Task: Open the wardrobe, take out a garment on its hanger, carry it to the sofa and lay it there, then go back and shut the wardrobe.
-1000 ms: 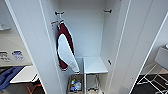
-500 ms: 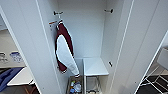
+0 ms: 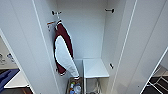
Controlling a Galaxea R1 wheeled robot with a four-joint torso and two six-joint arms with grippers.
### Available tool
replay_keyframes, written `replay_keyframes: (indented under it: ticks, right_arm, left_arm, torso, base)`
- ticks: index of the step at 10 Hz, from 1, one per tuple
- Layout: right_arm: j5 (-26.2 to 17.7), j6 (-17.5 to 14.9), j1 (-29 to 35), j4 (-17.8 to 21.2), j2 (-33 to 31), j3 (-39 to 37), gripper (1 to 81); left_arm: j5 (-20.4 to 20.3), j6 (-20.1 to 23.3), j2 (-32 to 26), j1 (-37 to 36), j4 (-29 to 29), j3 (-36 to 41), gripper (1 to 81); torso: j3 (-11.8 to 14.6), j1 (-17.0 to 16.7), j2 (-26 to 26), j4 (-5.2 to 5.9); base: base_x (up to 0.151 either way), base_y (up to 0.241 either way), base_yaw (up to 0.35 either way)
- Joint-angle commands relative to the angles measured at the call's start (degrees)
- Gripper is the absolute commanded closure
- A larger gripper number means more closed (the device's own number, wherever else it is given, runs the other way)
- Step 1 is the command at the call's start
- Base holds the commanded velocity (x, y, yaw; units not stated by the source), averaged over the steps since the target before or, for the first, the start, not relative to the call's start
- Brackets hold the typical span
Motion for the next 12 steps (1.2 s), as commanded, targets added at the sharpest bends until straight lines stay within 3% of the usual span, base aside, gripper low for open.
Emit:
replay_keyframes:
  ticks: [1, 4, 7, 9, 10, 12]
  right_arm:
    - [-3.74, -0.12, 1.79, 0.59, -0.3, 0.07, 1.0]
    - [-3.65, -0.12, 1.79, 0.59, -1.17, 1.2, 1.0]
    - [-3.65, 0.41, 2.84, 0.77, -9.08, 11.4, 1.0]
    - [-3.56, 0.41, 4.68, 0.77, -17.35, 21.16, 1.0]
    - [-3.47, 0.75, 5.82, 0.86, -21.71, 25.96, 1.0]
    - [-3.38, 2.78, 8.28, 0.95, -26.84, 30.04, 1.0]
  left_arm:
    - [3.07, 0.39, -0.25, -1.78, -0.53, 0.24, 1.0]
    - [3.33, 0.3, -0.34, -1.79, -0.53, 0.41, 1.0]
    - [3.51, 0.03, -2.97, -1.61, -0.53, 2.26, 1.0]
    - [3.25, -0.05, -9.83, -1.87, -0.62, 11.4, 1.0]
    - [3.16, -0.23, -15.93, -2.39, -0.62, 20.03, 1.0]
    - [2.98, -2.95, -24.59, -4.33, -1.06, 30.21, 1.0]
  torso:
    - [0.0, 0.0, 0.0, 0.0]
    - [0.0, 0.02, 0.02, 0.0]
    - [0.0, 0.0, 0.02, 0.0]
    - [0.0, 0.0, 0.02, 0.0]
    - [0.0, 0.0, 0.02, 0.0]
    - [0.0, 0.0, 0.02, 0.0]
  base:
    - [0.0, 0.0, 0.0]
    - [0.0, 0.0, 0.0]
    - [0.0, 0.0, 0.0]
    - [0.0, 0.0, 0.0]
    - [0.0, 0.0, 0.0]
    - [0.0, 0.0, 0.0]
